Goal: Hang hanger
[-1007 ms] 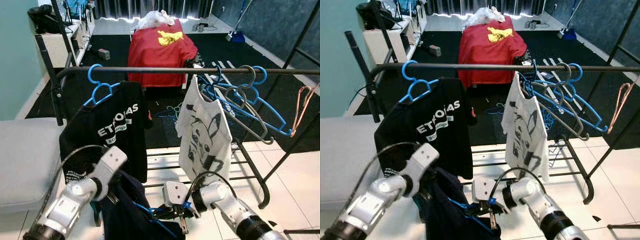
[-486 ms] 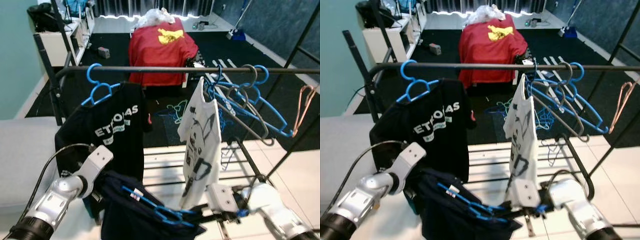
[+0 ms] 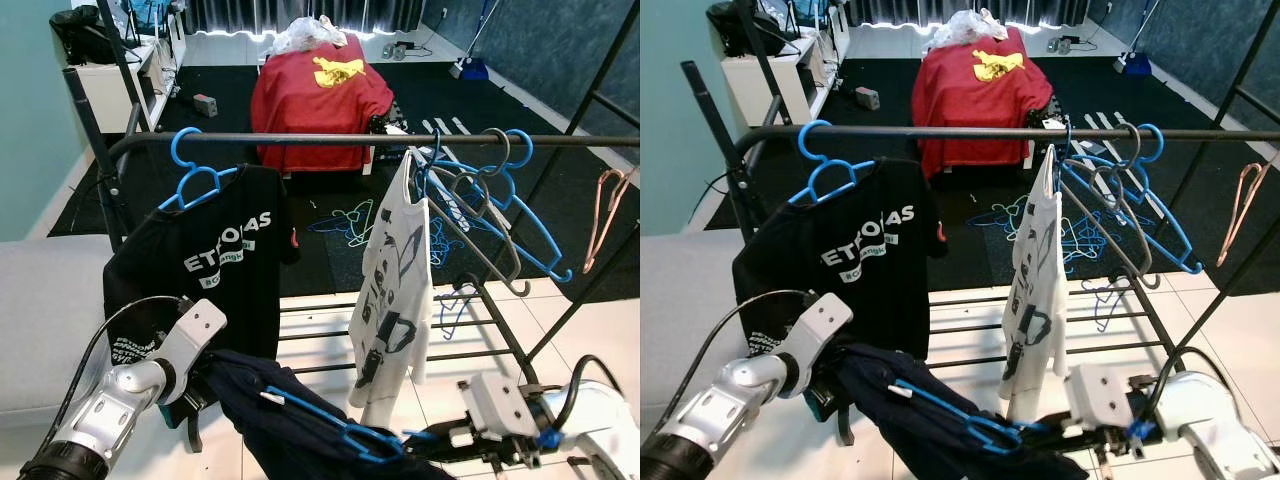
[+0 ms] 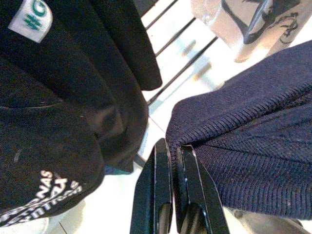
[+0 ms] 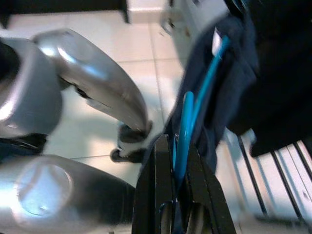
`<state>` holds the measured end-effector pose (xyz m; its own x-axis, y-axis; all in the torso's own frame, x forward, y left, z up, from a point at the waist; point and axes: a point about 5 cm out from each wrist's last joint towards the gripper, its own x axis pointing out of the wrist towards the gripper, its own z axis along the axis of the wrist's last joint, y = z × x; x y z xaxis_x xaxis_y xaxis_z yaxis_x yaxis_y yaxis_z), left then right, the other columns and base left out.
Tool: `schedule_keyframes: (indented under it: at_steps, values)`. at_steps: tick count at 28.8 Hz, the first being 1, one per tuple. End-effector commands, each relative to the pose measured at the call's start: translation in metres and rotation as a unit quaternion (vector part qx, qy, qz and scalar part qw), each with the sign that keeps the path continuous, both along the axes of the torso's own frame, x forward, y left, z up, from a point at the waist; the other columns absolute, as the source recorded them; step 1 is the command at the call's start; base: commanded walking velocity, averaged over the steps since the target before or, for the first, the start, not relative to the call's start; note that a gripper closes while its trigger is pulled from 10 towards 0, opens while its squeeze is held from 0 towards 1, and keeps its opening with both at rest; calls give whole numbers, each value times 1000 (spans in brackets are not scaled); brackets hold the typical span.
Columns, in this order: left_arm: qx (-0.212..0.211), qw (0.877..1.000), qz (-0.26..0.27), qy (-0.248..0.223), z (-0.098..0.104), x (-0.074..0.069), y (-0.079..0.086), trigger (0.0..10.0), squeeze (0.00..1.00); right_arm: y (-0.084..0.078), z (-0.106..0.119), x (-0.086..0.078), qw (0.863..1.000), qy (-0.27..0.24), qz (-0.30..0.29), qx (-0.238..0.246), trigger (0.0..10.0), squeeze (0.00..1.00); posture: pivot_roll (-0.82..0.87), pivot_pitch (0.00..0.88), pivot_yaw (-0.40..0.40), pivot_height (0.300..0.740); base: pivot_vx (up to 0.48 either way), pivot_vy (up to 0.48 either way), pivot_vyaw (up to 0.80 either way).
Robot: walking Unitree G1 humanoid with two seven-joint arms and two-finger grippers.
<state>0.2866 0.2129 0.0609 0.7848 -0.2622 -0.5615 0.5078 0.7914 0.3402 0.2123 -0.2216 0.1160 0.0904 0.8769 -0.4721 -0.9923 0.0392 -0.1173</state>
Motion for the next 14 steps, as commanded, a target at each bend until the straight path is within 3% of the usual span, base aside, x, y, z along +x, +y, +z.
schedule_keyframes:
  at_steps: [1,2,4,7,8,9,10,11,13,14]
  values:
    - [79,990,118,-12,7,-5,60,0,0,-22,4,-1,999,0,-24,-40,0,0,-43,57,-29,740,0,0,0]
    - [72,990,119,-29,10,-5,60,0,0,-27,-1,3,996,-12,-61,-63,0,0,-50,63,-31,740,0,0,0]
    - [13,988,133,-80,22,-1,53,0,0,-12,-5,25,980,-64,-190,-17,0,0,-52,67,-18,740,0,0,0]
    - [-7,986,136,-96,26,0,50,0,0,-5,-4,31,970,-75,-232,11,0,0,-52,65,-16,740,0,0,0]
    - [-41,983,134,-115,32,3,41,0,0,11,2,40,955,-103,-267,76,0,0,-47,64,-9,740,0,0,0]
    - [-41,983,134,-115,32,3,41,0,0,11,2,40,955,-103,-267,76,0,0,-47,64,-9,740,0,0,0]
    - [-79,980,120,-140,42,10,25,0,0,39,12,44,952,-133,-239,139,0,0,-49,64,2,740,0,0,0]
    - [-79,980,120,-140,42,10,25,0,0,39,12,44,952,-133,-239,139,0,0,-49,64,2,740,0,0,0]
    - [-125,972,94,-173,60,21,1,0,0,80,28,43,947,-164,-174,216,0,0,-43,59,2,740,0,0,0]
    - [-125,972,94,-173,60,21,1,0,0,80,28,43,947,-164,-174,216,0,0,-43,59,2,740,0,0,0]
